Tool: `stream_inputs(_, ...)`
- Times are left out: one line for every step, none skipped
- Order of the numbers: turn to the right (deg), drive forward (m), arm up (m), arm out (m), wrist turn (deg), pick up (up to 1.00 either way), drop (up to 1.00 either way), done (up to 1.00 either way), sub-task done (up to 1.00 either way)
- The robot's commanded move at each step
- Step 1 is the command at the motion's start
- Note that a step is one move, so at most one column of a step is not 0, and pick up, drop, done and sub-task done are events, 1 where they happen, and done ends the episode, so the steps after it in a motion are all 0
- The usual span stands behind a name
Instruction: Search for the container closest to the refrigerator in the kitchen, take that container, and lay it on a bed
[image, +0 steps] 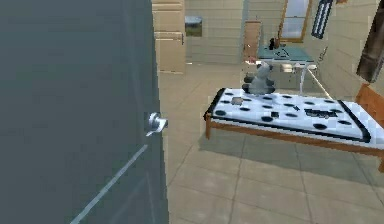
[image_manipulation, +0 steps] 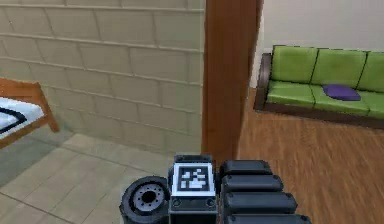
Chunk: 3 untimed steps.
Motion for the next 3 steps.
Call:
stream_inputs(33.0,0.0,0.0,0.0,0.0,0.0,0.0,0.0,0.0)
stream_inputs(3.0,0.0,0.0,0.0,0.0,0.0,0.0,0.0,0.0)
stream_inputs(0.0,0.4,0.0,0.0,0.0,0.0,0.0,0.0,0.0)
